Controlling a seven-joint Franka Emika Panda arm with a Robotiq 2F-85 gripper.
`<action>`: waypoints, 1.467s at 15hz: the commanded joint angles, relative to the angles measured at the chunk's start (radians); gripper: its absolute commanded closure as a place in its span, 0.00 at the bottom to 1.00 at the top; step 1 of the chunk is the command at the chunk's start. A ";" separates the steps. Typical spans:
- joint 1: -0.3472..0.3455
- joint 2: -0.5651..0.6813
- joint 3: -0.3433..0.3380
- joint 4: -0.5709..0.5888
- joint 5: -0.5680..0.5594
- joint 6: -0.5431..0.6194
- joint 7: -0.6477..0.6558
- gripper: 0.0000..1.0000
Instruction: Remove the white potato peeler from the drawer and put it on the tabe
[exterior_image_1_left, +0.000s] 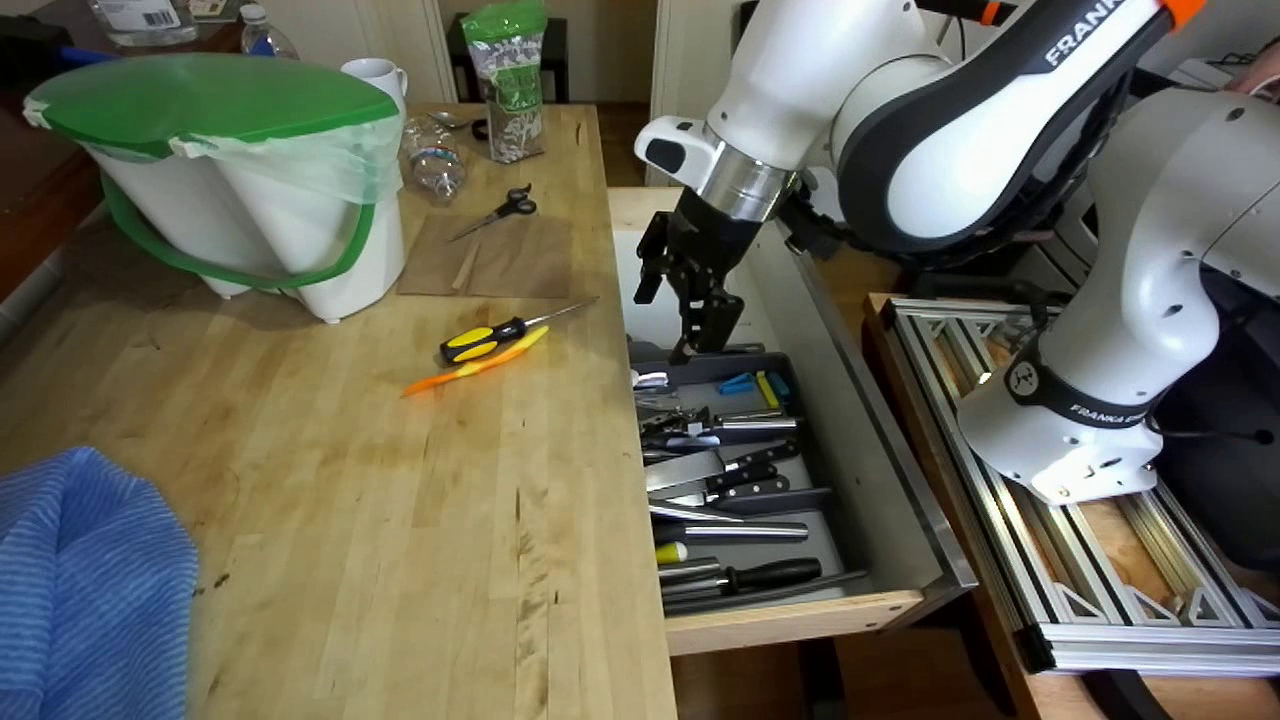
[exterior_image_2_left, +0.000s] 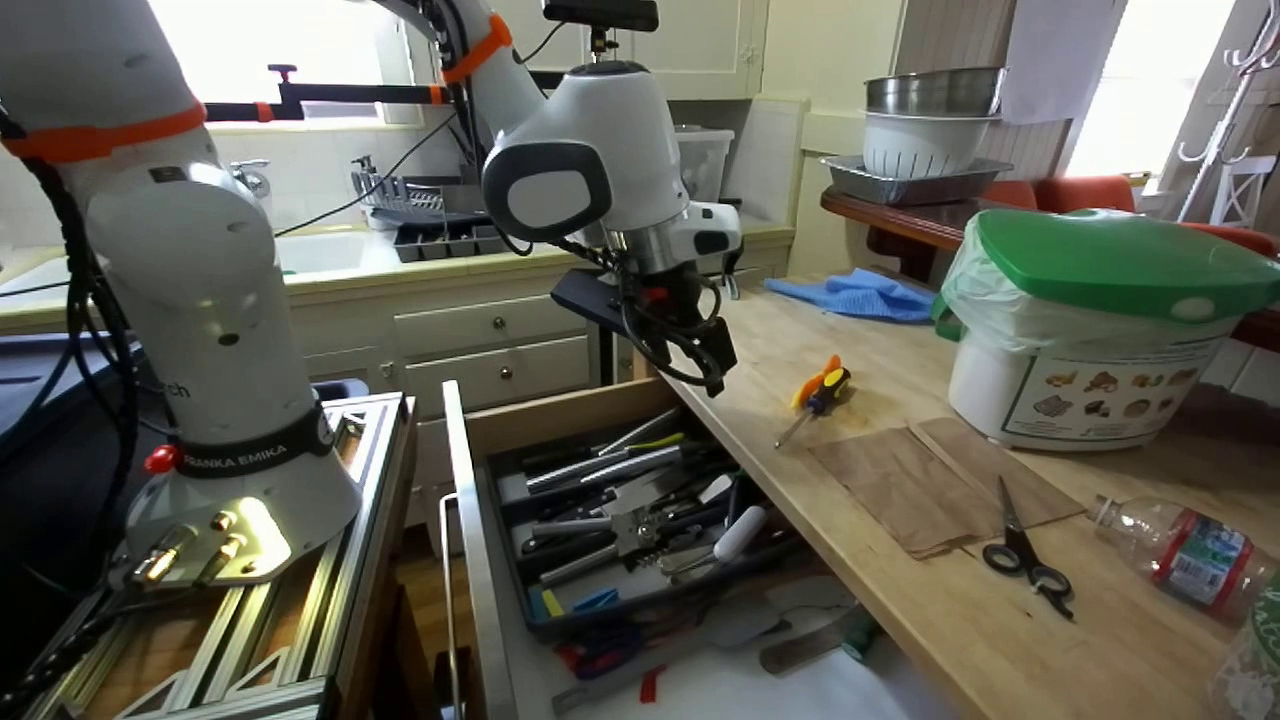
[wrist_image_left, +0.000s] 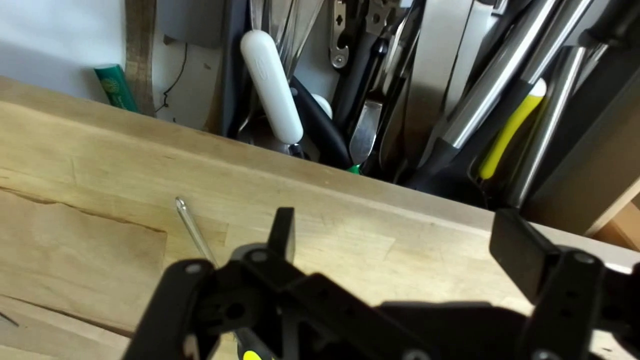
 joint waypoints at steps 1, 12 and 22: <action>0.000 -0.005 -0.004 -0.001 0.000 -0.001 -0.003 0.00; -0.013 -0.002 -0.097 0.002 0.039 0.005 -0.137 0.00; 0.086 0.084 -0.304 -0.003 0.370 0.021 -0.647 0.00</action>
